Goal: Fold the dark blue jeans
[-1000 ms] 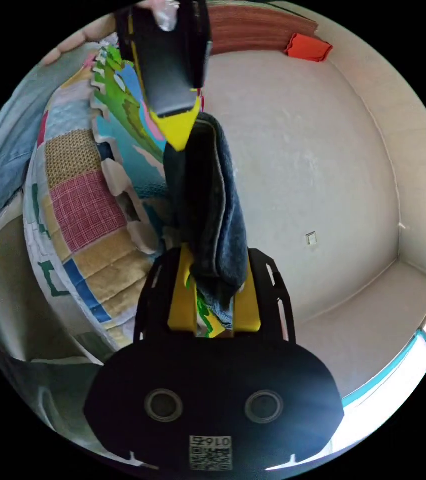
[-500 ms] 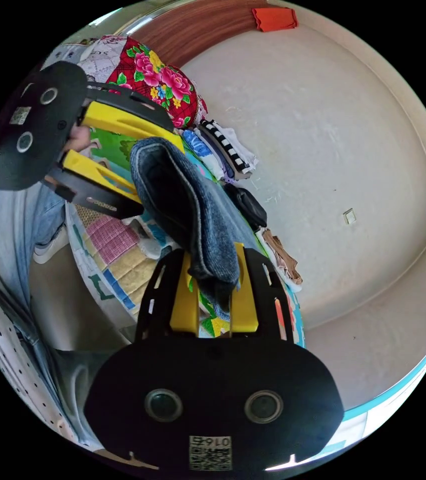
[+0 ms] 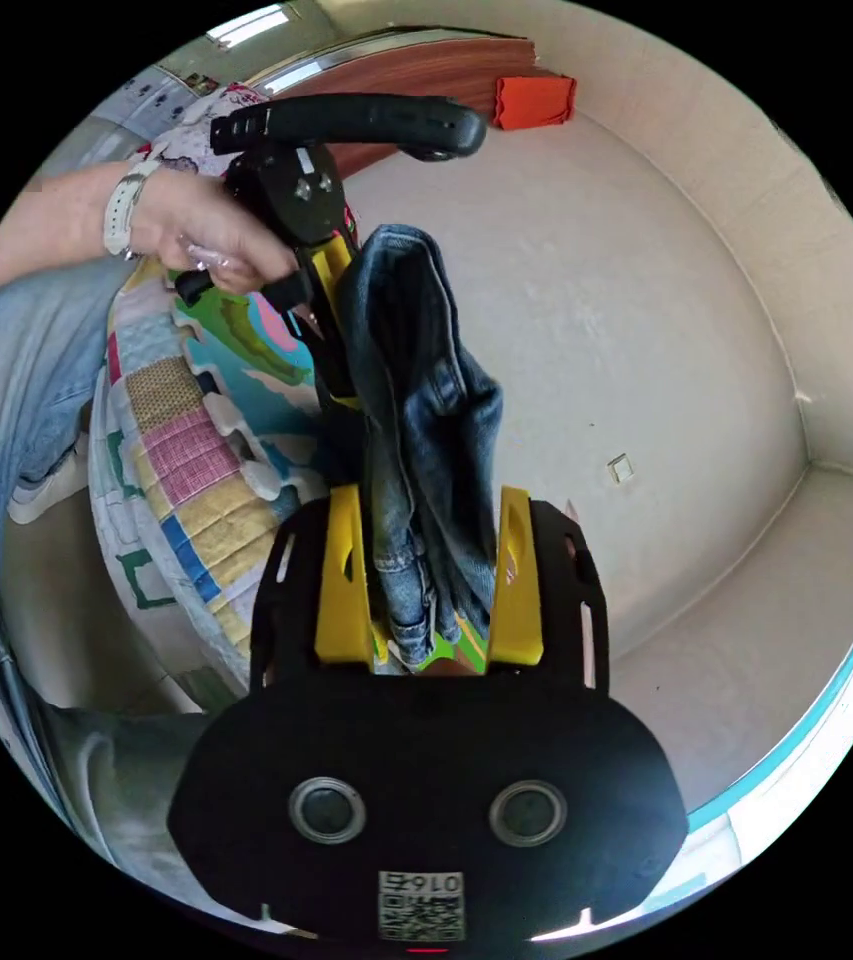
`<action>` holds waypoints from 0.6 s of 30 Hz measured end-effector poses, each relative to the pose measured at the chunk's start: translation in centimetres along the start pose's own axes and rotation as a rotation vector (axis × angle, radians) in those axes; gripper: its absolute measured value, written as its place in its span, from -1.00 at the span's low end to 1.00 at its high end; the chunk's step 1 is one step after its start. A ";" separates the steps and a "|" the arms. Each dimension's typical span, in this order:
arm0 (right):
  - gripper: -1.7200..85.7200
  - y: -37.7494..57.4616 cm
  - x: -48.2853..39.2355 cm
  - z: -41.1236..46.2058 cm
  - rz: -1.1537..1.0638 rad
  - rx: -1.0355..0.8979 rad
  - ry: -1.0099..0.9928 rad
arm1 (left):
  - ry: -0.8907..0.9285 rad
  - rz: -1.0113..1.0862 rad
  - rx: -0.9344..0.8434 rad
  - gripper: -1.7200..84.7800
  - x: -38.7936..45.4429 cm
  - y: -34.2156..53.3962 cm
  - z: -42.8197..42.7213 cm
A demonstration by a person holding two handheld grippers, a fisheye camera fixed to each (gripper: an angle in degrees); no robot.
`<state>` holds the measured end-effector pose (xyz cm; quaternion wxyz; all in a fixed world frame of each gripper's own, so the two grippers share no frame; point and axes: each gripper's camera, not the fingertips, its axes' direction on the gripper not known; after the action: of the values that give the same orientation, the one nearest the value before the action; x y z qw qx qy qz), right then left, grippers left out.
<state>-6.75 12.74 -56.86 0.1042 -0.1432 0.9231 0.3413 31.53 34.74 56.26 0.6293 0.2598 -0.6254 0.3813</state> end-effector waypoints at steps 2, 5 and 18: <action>-0.53 0.2 1.1 0.8 0.042 -0.054 0.016 | 0.038 -0.021 -0.013 -0.76 -1.3 -0.6 0.1; -0.49 0.6 3.0 2.2 0.065 -0.073 -0.047 | 0.059 -0.012 -0.027 -0.76 -1.9 -0.9 0.2; -0.70 -0.8 2.6 7.4 -0.216 -0.195 -0.028 | -0.089 0.050 -0.046 -0.70 2.2 -0.4 -1.4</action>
<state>-8.25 16.51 -63.60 0.1387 -0.2466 0.8633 0.4178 32.47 35.98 58.34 0.5969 0.2463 -0.6677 0.3705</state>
